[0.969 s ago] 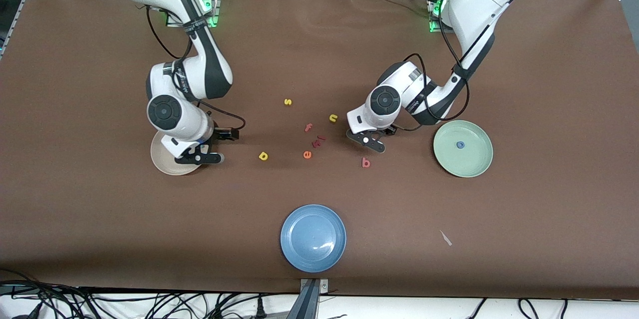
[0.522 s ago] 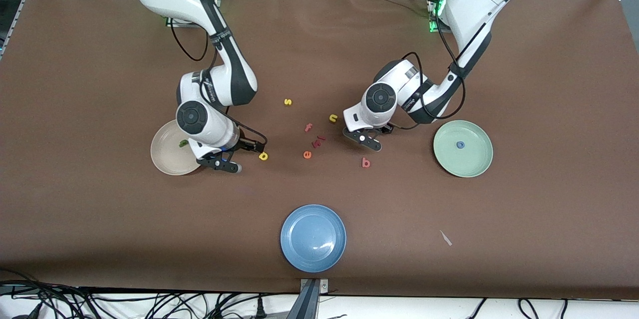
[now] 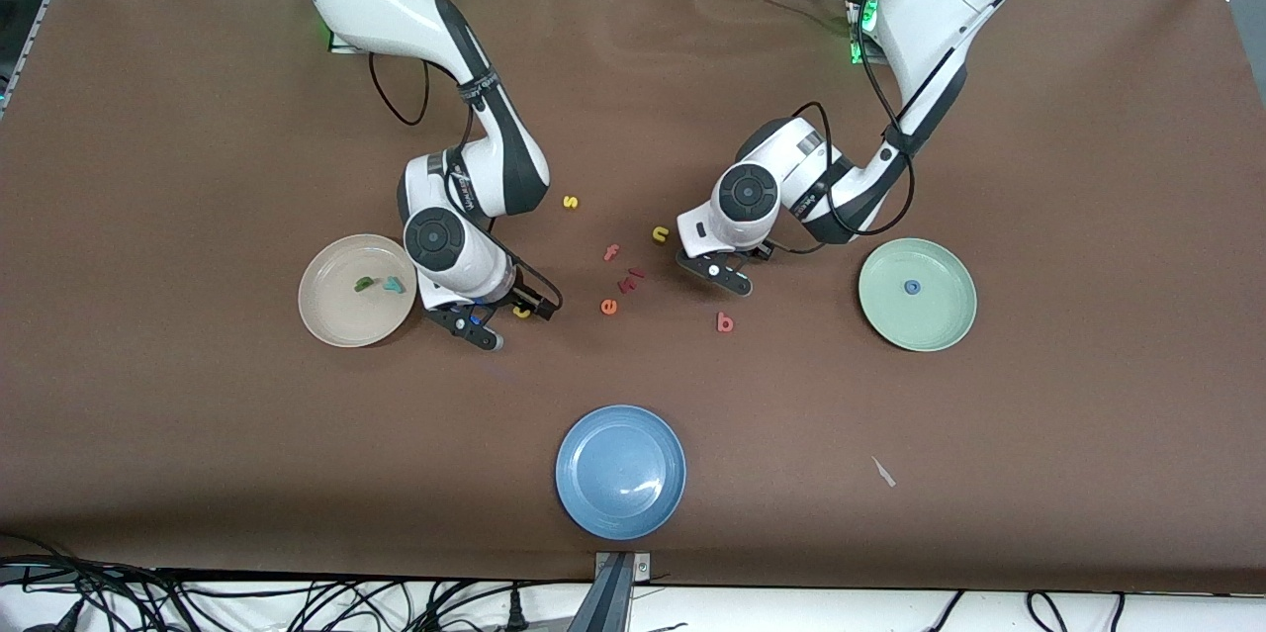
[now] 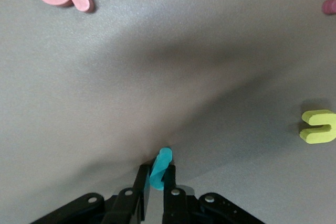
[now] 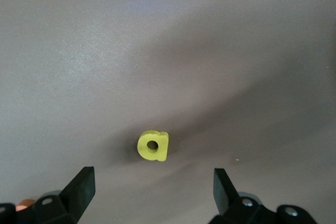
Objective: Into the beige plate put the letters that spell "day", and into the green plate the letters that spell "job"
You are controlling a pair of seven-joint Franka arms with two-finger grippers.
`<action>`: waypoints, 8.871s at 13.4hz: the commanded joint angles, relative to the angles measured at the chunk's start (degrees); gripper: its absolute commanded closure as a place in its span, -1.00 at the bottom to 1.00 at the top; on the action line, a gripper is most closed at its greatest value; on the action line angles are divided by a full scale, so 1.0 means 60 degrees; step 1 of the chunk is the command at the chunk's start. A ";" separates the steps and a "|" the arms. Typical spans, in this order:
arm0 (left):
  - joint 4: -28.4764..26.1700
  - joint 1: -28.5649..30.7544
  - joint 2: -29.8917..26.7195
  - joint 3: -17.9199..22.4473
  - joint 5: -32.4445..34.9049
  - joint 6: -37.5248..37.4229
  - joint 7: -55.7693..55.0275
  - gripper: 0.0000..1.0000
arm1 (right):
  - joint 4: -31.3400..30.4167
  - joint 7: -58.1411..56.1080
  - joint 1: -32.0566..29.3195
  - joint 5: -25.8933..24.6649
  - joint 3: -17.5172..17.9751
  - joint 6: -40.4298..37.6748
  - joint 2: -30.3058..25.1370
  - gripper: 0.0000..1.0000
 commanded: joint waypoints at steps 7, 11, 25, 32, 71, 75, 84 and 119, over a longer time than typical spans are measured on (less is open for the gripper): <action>0.0725 0.0619 -0.1097 0.0019 0.0303 -0.2223 0.0048 1.00 | 0.0424 0.0074 0.0043 0.0184 -0.0069 -0.0021 0.0491 -0.84; 0.1224 0.1787 -0.1611 0.0034 0.0289 -0.3457 0.2445 1.00 | 0.0424 0.0045 0.0057 0.0184 -0.0069 0.0170 0.0550 -0.47; 0.0143 0.4867 -0.0938 0.0020 0.0274 -0.2611 0.6100 1.00 | 0.1111 -0.0160 -0.0045 0.0170 -0.0069 -0.0529 0.0667 1.00; 0.0097 0.4574 -0.0307 0.0005 0.0288 -0.1481 0.6085 -0.99 | 0.0224 -0.3670 -0.0002 -0.0226 -0.0916 -0.2115 -0.0691 1.00; 0.4008 -0.0127 0.2373 0.0458 0.0728 0.0028 -0.0433 0.03 | -0.0436 -0.6326 -0.4938 -0.4240 0.1616 -0.7482 -0.6816 -1.00; 0.4023 -0.0055 0.2140 0.0518 0.0699 -0.0176 -0.0390 0.92 | -0.0514 -0.6342 -0.5025 -0.3848 0.1441 -0.7257 -0.6790 -1.00; 0.3339 0.1815 -0.0247 0.0459 0.0728 -0.4426 0.3574 0.90 | -0.0324 -0.6239 -0.4909 -0.3829 0.1235 -0.7389 -0.6599 -1.00; 0.4775 0.2099 -0.4067 0.3022 -0.2099 -0.6945 0.3613 -1.00 | 0.0058 -0.6078 -0.5070 -0.3683 0.1147 -0.6495 -0.6232 -1.00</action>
